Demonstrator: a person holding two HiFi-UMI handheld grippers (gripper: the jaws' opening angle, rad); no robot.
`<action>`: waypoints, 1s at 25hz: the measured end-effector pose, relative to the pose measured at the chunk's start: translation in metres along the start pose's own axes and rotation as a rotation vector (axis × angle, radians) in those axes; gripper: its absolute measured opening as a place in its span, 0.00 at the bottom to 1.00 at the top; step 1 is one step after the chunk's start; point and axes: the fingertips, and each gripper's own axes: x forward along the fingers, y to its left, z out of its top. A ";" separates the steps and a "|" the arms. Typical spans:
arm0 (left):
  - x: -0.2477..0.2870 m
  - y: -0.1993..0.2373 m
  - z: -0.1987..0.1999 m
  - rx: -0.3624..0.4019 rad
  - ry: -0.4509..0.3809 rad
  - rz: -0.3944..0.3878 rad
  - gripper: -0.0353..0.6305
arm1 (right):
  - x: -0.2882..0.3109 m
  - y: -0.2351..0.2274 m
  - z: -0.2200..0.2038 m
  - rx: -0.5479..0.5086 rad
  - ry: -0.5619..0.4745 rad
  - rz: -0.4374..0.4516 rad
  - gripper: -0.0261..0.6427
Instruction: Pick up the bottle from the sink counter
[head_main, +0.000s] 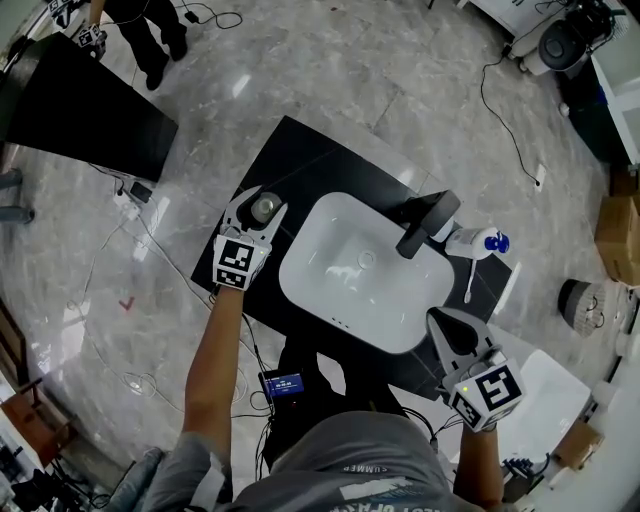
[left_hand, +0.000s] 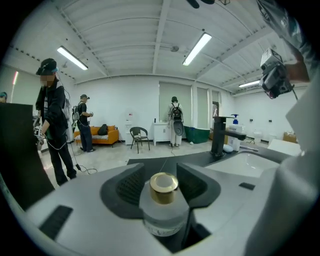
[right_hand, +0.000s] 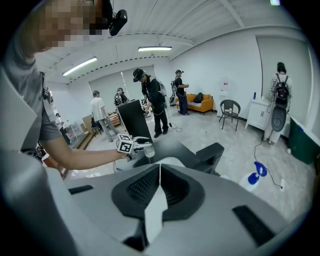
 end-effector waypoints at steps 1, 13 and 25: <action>-0.001 0.002 0.001 0.006 -0.010 0.017 0.32 | 0.001 0.000 -0.001 0.002 0.001 0.001 0.05; -0.001 0.000 0.001 0.113 -0.003 0.105 0.26 | 0.008 0.005 0.000 0.000 0.009 0.010 0.05; -0.015 -0.011 0.018 0.092 0.033 0.067 0.25 | 0.010 0.014 0.007 -0.021 -0.013 0.032 0.05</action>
